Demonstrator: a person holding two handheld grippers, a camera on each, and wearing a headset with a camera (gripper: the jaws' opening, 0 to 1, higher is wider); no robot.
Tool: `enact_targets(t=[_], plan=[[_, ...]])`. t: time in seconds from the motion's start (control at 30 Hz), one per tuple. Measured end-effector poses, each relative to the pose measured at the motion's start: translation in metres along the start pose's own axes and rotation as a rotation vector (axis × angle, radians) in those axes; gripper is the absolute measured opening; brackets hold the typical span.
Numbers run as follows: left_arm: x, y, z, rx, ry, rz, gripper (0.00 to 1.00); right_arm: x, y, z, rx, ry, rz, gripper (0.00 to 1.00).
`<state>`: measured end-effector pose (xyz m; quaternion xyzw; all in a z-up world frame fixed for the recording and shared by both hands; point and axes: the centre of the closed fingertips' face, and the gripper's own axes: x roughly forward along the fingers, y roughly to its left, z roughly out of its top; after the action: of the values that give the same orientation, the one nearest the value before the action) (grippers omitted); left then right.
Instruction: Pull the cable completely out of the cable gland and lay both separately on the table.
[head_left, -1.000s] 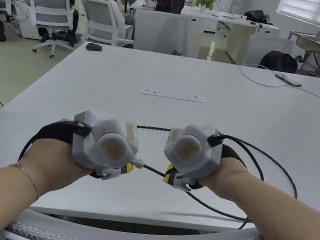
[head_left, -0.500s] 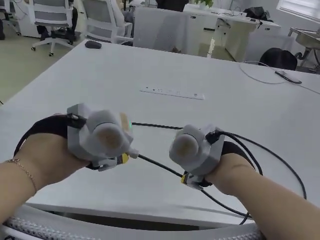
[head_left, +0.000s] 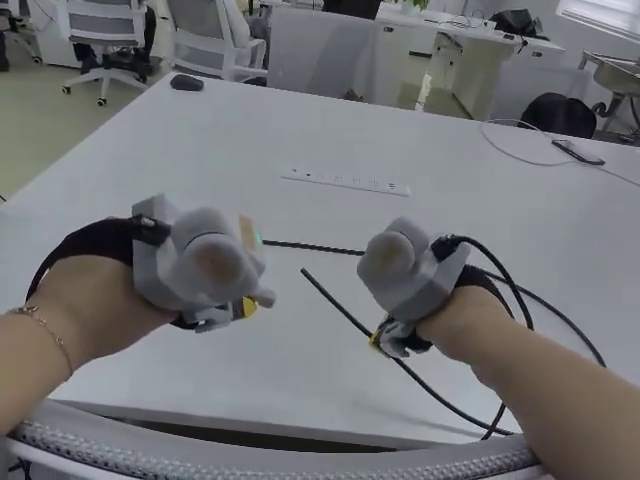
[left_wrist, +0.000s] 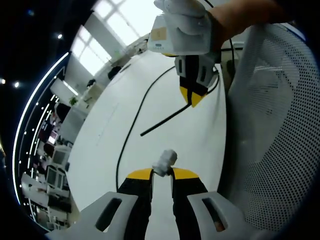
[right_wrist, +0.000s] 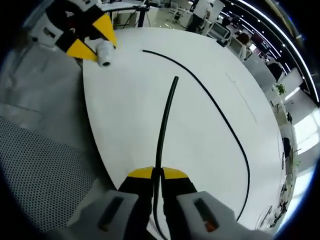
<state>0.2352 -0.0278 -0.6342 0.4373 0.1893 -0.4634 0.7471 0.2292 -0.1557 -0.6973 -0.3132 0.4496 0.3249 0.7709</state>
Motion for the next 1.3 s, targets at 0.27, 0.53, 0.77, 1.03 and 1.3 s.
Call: enact_targets(t=[0.27, 0.53, 0.77, 1.03, 1.3], plan=[[0.004, -0.015, -0.004, 0.027, 0.024, -0.05, 0.15, 0.049, -0.043, 0.006, 0.091, 0.026, 0.002, 0.04], [0.002, -0.018, -0.002, -0.002, 0.01, -0.073, 0.15, 0.05, -0.055, 0.004, 0.173, -0.001, 0.012, 0.24], [0.004, -0.016, 0.005, -0.091, -0.024, -0.135, 0.15, -0.004, -0.032, 0.027, 0.152, -0.14, 0.031, 0.26], [0.021, -0.022, -0.001, -0.144, 0.018, -0.223, 0.15, -0.063, 0.016, 0.012, 0.065, -0.222, 0.045, 0.26], [0.069, -0.041, -0.017, -0.188, 0.118, -0.34, 0.15, -0.086, 0.033, -0.007, 0.057, -0.258, 0.032, 0.27]])
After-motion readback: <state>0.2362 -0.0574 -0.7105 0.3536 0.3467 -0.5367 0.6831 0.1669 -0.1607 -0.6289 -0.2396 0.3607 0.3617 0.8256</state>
